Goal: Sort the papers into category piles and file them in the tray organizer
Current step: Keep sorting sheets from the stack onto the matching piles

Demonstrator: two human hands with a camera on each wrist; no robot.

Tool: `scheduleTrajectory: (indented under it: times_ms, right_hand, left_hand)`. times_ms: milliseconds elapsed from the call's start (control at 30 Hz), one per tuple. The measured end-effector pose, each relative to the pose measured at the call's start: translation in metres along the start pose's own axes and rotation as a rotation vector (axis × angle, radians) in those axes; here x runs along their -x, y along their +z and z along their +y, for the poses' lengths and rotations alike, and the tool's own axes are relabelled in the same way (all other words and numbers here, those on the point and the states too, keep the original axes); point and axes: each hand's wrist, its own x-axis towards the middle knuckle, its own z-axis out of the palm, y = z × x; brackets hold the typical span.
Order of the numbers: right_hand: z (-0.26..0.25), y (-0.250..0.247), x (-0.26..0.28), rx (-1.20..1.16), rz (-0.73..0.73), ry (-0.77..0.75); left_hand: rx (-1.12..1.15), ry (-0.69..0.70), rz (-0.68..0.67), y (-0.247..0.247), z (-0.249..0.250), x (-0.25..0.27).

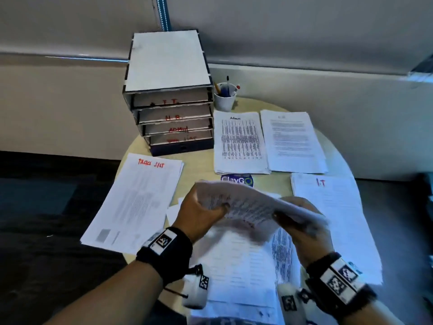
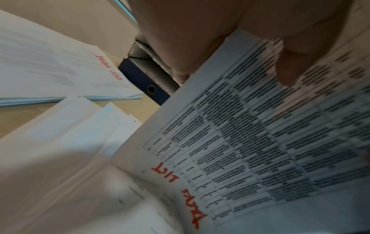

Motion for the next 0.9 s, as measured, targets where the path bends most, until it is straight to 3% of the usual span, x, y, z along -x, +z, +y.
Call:
scheduleTrajectory:
  times_ms: [133,300,367,500,633,767,900]
  right_hand:
    - [-0.011,0.011,-0.014,-0.120,0.104,0.089]
    - [-0.037,0.001,-0.014,-0.178,0.080,-0.039]
    - [-0.027,-0.004,-0.013,-0.113,0.009,-0.030]
    - [-0.003,0.002,-0.009,-0.017,-0.117,0.127]
    - [0.006,0.005,-0.016,-0.003,-0.035,0.204]
    - [0.011,0.010,-0.015,0.082,-0.045,0.308]
    - [-0.005,-0.005,-0.028,0.386,-0.111,0.175]
  left_hand:
    - [0.016,0.018,-0.001,0.009,0.018,-0.009]
    - [0.034,0.124,0.018,0.006,0.032,-0.002]
    - [0.074,0.074,0.028,0.004,0.020,0.002]
    - [0.114,-0.079,0.039,0.016,-0.009,0.001]
    - [0.109,-0.048,0.029,0.021,-0.009,-0.002]
    - [0.099,-0.080,0.031,0.015,-0.009,-0.002]
    - [0.100,0.016,0.119,-0.019,0.006,-0.001]
